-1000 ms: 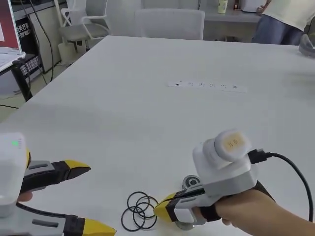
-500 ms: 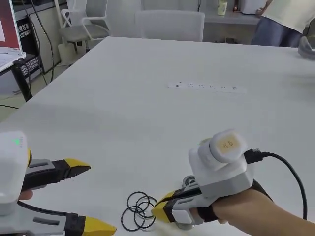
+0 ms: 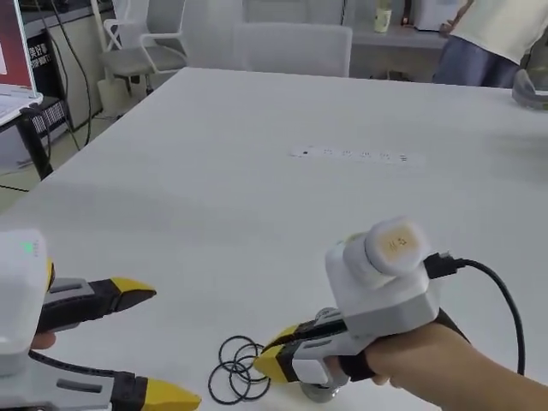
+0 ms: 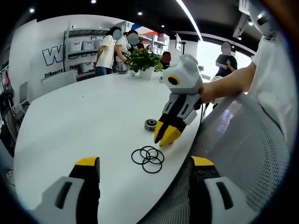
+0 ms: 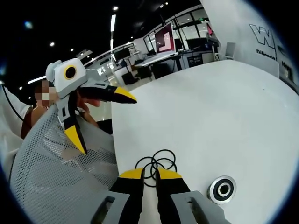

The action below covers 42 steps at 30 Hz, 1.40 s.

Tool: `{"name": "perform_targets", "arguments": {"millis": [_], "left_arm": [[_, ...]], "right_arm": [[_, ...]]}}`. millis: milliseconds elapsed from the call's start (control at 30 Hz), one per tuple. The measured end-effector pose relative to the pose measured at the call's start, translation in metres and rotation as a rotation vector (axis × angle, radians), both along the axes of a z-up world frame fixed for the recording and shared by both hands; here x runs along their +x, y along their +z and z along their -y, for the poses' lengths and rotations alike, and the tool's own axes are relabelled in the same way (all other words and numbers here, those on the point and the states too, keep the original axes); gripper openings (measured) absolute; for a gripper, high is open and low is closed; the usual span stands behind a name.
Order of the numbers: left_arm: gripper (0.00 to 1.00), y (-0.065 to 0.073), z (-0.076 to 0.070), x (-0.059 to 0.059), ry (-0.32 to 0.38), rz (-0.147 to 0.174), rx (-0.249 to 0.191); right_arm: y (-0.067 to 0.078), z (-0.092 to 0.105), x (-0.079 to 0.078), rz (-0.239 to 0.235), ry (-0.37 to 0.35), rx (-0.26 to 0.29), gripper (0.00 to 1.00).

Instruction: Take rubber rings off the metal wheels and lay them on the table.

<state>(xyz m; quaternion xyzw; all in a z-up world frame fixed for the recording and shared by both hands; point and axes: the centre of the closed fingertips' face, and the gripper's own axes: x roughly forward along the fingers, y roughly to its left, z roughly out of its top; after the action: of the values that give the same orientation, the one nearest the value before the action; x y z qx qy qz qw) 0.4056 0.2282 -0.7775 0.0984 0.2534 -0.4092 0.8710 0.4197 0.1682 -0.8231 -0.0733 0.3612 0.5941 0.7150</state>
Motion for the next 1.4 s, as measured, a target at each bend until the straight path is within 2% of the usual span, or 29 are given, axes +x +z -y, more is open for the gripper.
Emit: {"name": "perform_targets", "arguments": {"millis": [167, 467, 700, 767, 867, 1100, 1400], "left_arm": [[0.76, 0.0, 0.001, -0.001, -0.007, -0.001, -0.005], [0.76, -0.003, 0.003, -0.003, -0.02, -0.017, 0.0], [0.76, -0.001, 0.003, -0.003, -0.017, -0.014, -0.02], [0.76, -0.002, 0.004, -0.003, -0.022, -0.016, -0.012], [0.76, -0.002, 0.004, -0.004, -0.025, -0.016, -0.01], [0.77, -0.002, 0.005, -0.004, -0.032, -0.017, -0.009], [0.78, -0.002, 0.006, -0.004, -0.035, -0.021, -0.017]], "right_arm": [[0.006, -0.003, -0.006, 0.01, 0.014, 0.008, 0.06], [0.027, -0.012, -0.014, 0.038, 0.049, 0.057, 0.09], [0.041, -0.014, -0.022, 0.068, 0.086, 0.062, 0.12], [0.044, -0.013, -0.021, 0.105, 0.092, 0.057, 0.15], [0.05, -0.012, -0.022, 0.127, 0.094, 0.062, 0.19], [0.064, -0.004, -0.024, 0.141, 0.091, 0.096, 0.3], [0.08, 0.019, -0.021, 0.184, 0.081, 0.11, 0.55]]}}
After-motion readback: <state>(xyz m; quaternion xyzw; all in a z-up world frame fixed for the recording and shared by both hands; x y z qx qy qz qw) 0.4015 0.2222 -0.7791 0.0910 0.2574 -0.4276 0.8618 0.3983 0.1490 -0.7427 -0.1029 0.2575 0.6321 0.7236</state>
